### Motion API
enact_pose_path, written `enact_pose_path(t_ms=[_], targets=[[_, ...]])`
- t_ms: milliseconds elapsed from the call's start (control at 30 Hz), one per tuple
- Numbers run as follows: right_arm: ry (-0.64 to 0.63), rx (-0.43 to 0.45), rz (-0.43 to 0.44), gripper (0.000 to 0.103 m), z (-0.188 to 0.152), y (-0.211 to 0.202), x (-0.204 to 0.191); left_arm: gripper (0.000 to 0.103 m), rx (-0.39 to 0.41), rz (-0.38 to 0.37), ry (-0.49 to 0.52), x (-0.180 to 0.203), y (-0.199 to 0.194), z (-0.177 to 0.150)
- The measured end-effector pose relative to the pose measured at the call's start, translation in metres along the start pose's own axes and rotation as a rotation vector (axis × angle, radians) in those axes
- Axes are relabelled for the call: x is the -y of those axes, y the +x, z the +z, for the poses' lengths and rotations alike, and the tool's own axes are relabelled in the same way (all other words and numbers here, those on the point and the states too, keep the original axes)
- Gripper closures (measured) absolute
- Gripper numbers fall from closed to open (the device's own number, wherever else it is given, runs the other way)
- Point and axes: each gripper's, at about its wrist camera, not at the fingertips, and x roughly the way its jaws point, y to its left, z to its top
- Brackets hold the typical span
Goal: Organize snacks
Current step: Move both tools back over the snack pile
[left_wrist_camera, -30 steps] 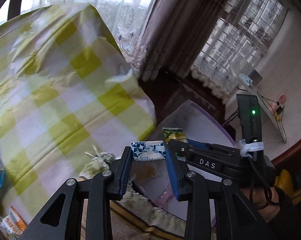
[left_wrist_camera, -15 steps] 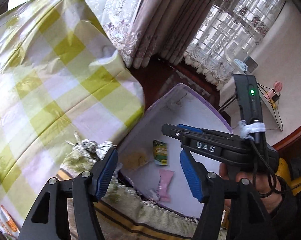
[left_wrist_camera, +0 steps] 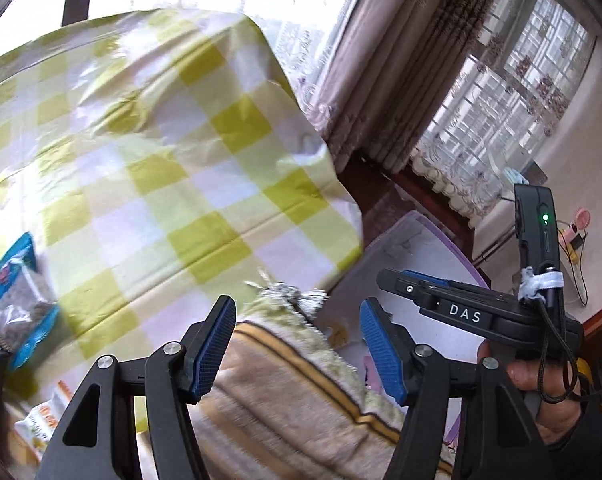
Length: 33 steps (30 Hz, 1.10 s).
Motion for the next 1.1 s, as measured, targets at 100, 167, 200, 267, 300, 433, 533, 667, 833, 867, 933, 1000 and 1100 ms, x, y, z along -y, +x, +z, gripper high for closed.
enact_pose_path(t_ms=[100, 167, 200, 267, 300, 433, 533, 667, 833, 867, 933, 1000, 1100], targets=[[-0.031, 0.002, 0.011, 0.062, -0.001, 0.000, -0.017, 0.038, 0.045, 0.022, -0.036, -0.014, -0.017, -0.005], [-0.051, 0.006, 0.022, 0.062, -0.001, -0.001, -0.028, 0.038, 0.077, 0.036, -0.063, -0.026, -0.031, -0.010], [-0.064, 0.007, 0.026, 0.062, -0.002, -0.001, -0.035, 0.038, 0.094, 0.045, -0.079, -0.033, -0.039, -0.013], [-0.095, 0.008, 0.034, 0.062, -0.003, 0.000, -0.049, 0.038, 0.126, 0.060, -0.116, -0.048, -0.056, -0.022], [-0.110, 0.007, 0.039, 0.062, -0.004, 0.000, -0.056, 0.038, 0.142, 0.068, -0.138, -0.056, -0.063, -0.026], [-0.170, -0.006, 0.067, 0.062, -0.011, 0.001, -0.086, 0.038, 0.205, 0.101, -0.228, -0.085, -0.096, -0.045], [-0.220, -0.017, 0.087, 0.062, -0.016, 0.003, -0.109, 0.038, 0.250, 0.136, -0.285, -0.106, -0.122, -0.061], [-0.282, -0.032, 0.123, 0.062, -0.026, 0.006, -0.139, 0.038, 0.282, 0.173, -0.359, -0.133, -0.146, -0.080], [-0.363, -0.055, 0.163, 0.062, -0.042, 0.007, -0.173, 0.038, 0.318, 0.245, -0.428, -0.160, -0.176, -0.104], [-0.380, -0.061, 0.172, 0.061, -0.045, 0.008, -0.180, 0.038, 0.321, 0.266, -0.442, -0.165, -0.181, -0.108], [-0.412, -0.078, 0.193, 0.057, -0.052, 0.010, -0.195, 0.038, 0.310, 0.308, -0.479, -0.178, -0.188, -0.116], [-0.439, -0.102, 0.217, 0.052, -0.058, 0.013, -0.207, 0.038, 0.303, 0.330, -0.524, -0.192, -0.192, -0.124], [-0.491, -0.127, 0.233, 0.048, -0.067, 0.018, -0.225, 0.038, 0.293, 0.319, -0.603, -0.210, -0.194, -0.132]])
